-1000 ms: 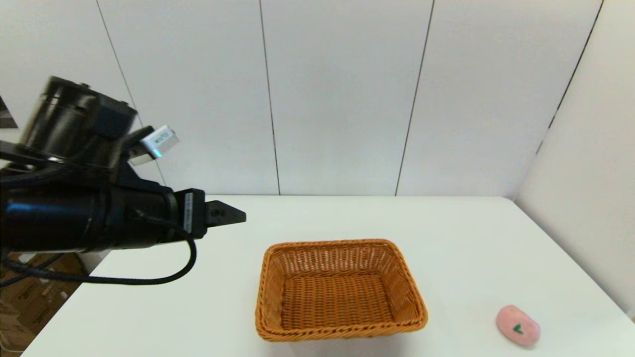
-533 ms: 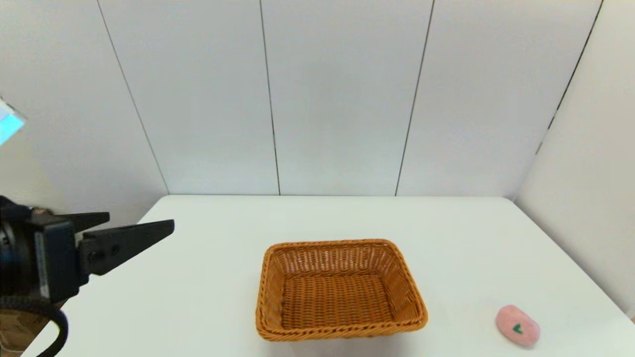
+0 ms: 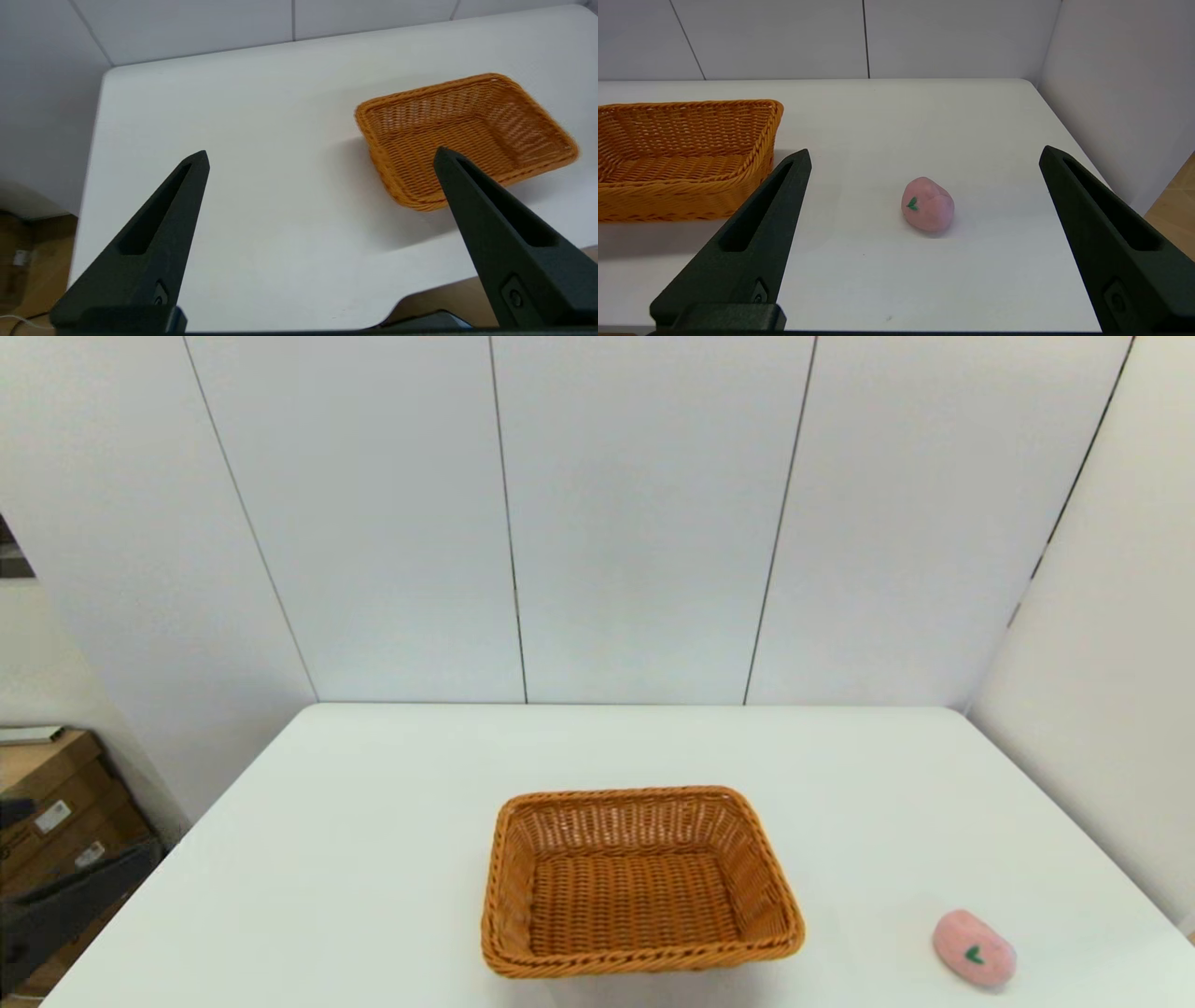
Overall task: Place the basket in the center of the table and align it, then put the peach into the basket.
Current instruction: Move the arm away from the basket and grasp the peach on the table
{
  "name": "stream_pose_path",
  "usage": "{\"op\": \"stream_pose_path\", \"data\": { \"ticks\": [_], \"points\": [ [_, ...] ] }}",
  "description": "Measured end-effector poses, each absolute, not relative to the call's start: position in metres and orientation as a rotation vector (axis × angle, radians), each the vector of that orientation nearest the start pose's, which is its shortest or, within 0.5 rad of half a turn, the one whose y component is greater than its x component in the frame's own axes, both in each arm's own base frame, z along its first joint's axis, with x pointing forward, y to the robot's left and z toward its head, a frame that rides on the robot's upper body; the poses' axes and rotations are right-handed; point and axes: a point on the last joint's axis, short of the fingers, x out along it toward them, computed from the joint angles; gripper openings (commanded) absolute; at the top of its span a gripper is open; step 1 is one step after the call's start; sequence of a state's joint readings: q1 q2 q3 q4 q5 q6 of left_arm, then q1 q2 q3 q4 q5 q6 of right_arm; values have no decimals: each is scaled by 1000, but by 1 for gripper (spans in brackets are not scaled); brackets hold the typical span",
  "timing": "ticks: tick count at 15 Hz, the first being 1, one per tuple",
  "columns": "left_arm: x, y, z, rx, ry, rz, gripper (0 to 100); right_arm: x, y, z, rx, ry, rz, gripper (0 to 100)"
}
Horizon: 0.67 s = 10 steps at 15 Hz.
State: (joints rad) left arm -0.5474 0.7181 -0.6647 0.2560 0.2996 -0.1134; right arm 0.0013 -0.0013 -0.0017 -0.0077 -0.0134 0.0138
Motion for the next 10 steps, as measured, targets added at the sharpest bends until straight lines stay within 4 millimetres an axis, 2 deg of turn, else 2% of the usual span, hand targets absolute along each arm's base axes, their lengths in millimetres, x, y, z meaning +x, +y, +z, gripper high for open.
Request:
{"op": "stream_pose_path", "data": {
  "ticks": [5,10],
  "points": [
    [11,1,206,20,213,-149,100,-23,0,77,13,-10,-12,100],
    [-13,1,182,-22,180,-147,100,-23,0,77,14,-10,-12,100]
  ]
}}
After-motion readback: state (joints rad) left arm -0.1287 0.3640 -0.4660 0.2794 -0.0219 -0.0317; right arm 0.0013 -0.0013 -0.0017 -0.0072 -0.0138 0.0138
